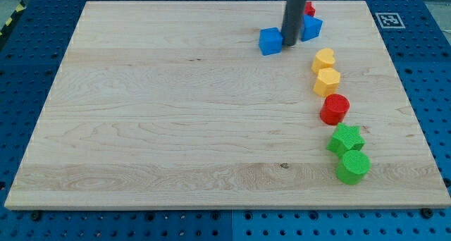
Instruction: Move the blue cube towards left
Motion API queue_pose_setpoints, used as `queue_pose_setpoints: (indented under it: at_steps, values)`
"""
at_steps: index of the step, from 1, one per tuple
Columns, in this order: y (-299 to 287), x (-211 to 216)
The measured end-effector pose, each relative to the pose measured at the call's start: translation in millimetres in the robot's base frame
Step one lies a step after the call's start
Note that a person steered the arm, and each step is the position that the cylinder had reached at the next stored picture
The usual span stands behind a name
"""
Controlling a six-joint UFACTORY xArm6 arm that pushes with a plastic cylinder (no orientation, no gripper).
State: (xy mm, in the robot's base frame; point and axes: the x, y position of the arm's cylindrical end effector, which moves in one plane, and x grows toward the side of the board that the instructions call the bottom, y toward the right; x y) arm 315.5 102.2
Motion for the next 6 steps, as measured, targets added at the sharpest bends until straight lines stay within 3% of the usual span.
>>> queue_pose_setpoints:
  at_steps: [4,6]
  values:
    - [-119.3,3.7]
    - [-152.1,29.5]
